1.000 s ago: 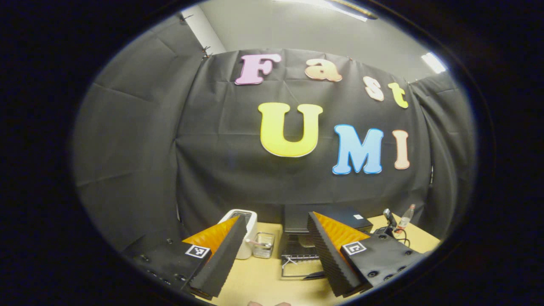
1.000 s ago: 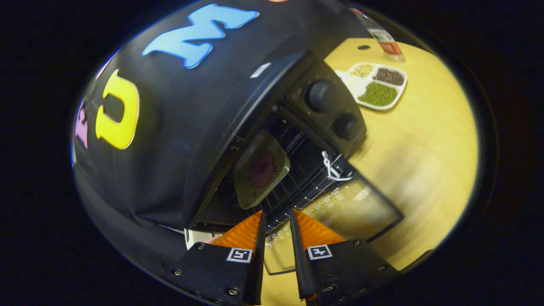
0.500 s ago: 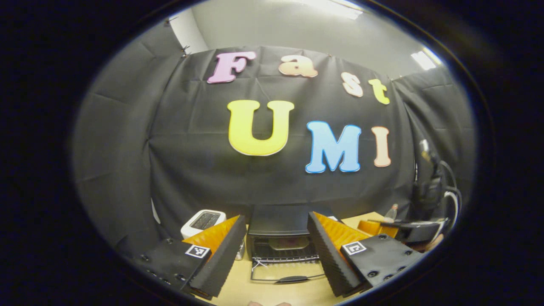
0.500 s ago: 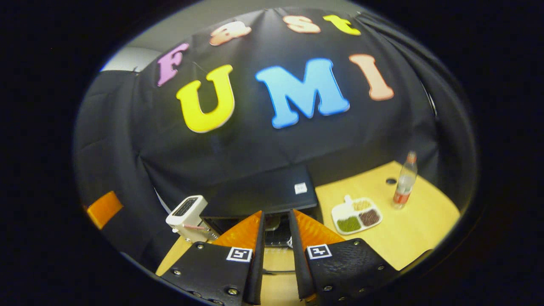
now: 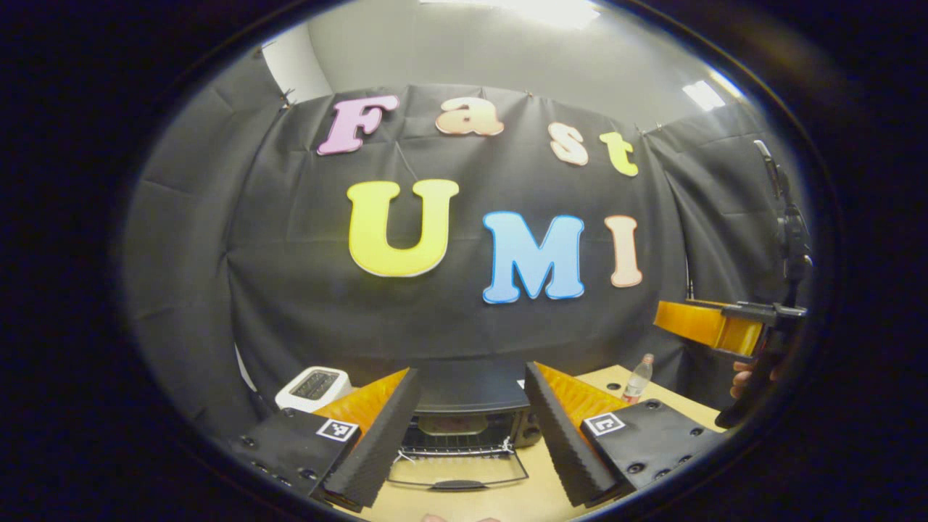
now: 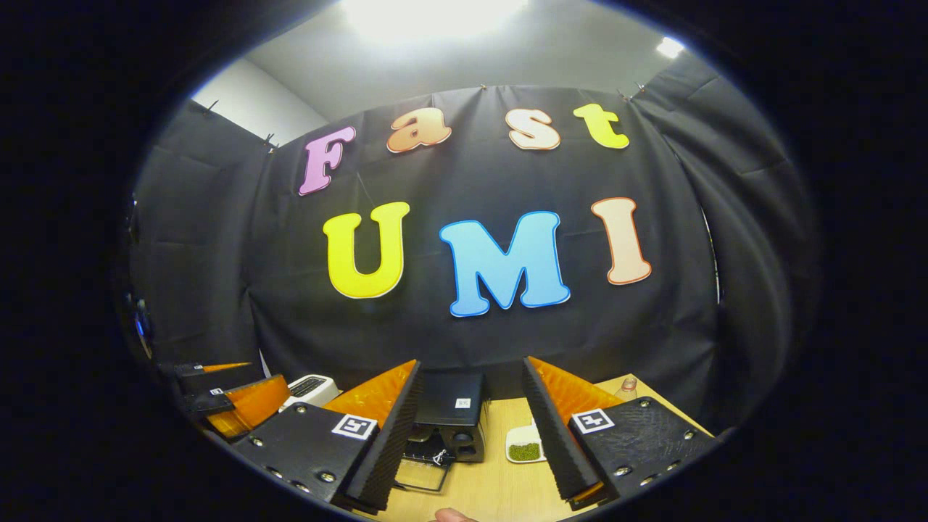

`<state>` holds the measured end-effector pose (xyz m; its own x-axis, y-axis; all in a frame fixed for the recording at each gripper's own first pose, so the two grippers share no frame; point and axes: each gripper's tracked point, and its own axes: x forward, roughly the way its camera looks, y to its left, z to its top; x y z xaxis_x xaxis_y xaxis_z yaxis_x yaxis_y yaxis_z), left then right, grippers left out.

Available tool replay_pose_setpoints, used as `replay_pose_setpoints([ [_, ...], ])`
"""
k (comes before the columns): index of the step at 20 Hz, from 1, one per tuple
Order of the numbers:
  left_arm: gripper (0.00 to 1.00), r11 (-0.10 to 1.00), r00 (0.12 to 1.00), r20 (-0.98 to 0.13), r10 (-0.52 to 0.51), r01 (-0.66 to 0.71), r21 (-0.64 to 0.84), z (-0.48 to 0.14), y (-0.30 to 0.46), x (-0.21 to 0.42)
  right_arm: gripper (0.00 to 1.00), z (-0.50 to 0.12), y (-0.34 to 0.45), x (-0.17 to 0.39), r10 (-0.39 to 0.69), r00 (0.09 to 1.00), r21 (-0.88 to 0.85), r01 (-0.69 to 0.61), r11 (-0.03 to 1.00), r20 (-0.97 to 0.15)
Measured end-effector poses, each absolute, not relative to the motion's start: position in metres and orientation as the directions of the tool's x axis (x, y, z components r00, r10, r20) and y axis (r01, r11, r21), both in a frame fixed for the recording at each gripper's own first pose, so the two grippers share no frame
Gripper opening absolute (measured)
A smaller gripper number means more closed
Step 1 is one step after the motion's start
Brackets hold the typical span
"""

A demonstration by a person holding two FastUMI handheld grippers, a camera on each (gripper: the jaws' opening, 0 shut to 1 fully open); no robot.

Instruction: Open the electric oven with the left hand, put the food in, and close the electric oven.

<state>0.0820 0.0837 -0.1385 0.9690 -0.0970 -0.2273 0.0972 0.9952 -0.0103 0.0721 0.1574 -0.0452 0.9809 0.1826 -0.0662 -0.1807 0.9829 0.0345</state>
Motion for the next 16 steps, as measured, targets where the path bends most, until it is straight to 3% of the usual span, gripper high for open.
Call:
replay_pose_setpoints([
  [6,0.98,0.988,0.827,-0.542,-0.151,0.13,-0.078,-0.253,0.067,0.083,0.83,-0.044,0.126,0.076,0.18,0.982,0.044,-0.178,0.983,-0.059],
  [11,0.98,0.993,0.693,-0.714,-0.104,0.111,-0.037,-0.331,0.071,0.074,0.83,-0.064,0.099,0.077,0.16,0.98,0.062,-0.153,0.986,-0.116],
  [16,1.0,0.996,0.496,-0.865,-0.077,0.084,-0.04,-0.399,0.075,0.06,0.84,-0.081,0.071,0.078,0.12,0.98,0.075,-0.109,0.991,-0.159],
])
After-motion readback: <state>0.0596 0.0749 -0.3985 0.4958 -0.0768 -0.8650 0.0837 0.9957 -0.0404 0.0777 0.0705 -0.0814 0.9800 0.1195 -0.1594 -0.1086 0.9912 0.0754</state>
